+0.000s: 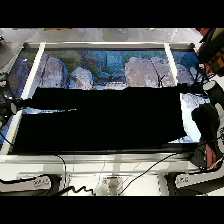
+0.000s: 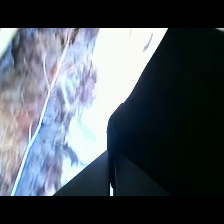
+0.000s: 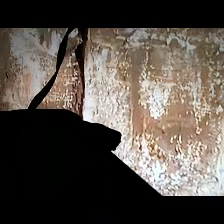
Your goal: Fold the clothes and pants, and hang the long-sleeved shirts on hangers.
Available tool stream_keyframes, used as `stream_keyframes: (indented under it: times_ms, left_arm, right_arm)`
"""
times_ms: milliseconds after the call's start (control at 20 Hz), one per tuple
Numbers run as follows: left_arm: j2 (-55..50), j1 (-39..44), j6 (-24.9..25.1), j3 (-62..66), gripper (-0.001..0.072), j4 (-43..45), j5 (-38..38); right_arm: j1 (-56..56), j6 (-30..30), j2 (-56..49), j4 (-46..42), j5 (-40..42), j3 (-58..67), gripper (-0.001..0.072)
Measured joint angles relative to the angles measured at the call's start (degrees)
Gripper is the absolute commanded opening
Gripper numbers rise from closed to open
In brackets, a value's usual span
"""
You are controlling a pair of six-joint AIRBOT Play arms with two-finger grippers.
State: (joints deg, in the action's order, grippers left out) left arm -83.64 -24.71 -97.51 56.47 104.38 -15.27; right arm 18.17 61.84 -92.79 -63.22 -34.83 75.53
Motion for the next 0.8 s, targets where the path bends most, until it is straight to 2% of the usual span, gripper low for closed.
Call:
stream_keyframes:
  times_ms: [200,250,300,350,400,450,600,650,750,800]
  left_arm:
    - [-1.49,-0.09,-0.13,0.00,0.0012,-0.02,6.45]
    - [-1.84,-0.09,-0.17,-0.02,0.0013,-0.02,7.15]
    - [-2.14,-0.09,-0.22,-0.02,0.0030,-0.02,7.63]
    - [-2.38,-0.09,-0.22,-0.02,0.0160,-0.02,7.63]
    - [-2.56,-0.09,-0.22,-0.02,0.0471,-0.02,7.30]
    - [-2.60,-0.09,-0.24,-0.02,0.0698,-0.02,6.51]
    - [-1.27,-0.15,-0.26,-0.02,0.0718,-0.07,2.27]
    - [-0.33,-0.22,-0.26,-0.02,0.0714,-0.07,0.63]
    - [2.47,-0.33,-0.26,-0.02,0.0695,-0.07,-2.25]
    - [4.31,-0.39,-0.26,-0.02,0.0568,-0.07,-4.02]
  right_arm:
    - [-1.84,4.09,-1.88,0.26,7.56,0.00,0.0018]
    - [-2.03,4.79,-2.34,0.31,8.66,-0.02,0.0119]
    - [-2.19,5.27,-2.67,0.35,9.42,0.00,0.0447]
    - [-2.32,5.57,-2.95,0.37,10.05,0.00,0.0668]
    - [-2.38,5.84,-3.13,0.35,10.51,0.00,0.0693]
    - [-2.43,6.03,-3.23,0.35,10.56,0.09,0.0692]
    - [-2.45,6.40,-2.56,-0.87,9.35,0.42,0.0686]
    - [-2.45,6.47,-1.95,-2.08,8.52,0.50,0.0619]
    - [-2.27,6.56,-0.22,-4.76,5.90,0.61,0.0303]
    - [-1.99,6.58,0.83,-5.95,4.26,0.66,0.0108]
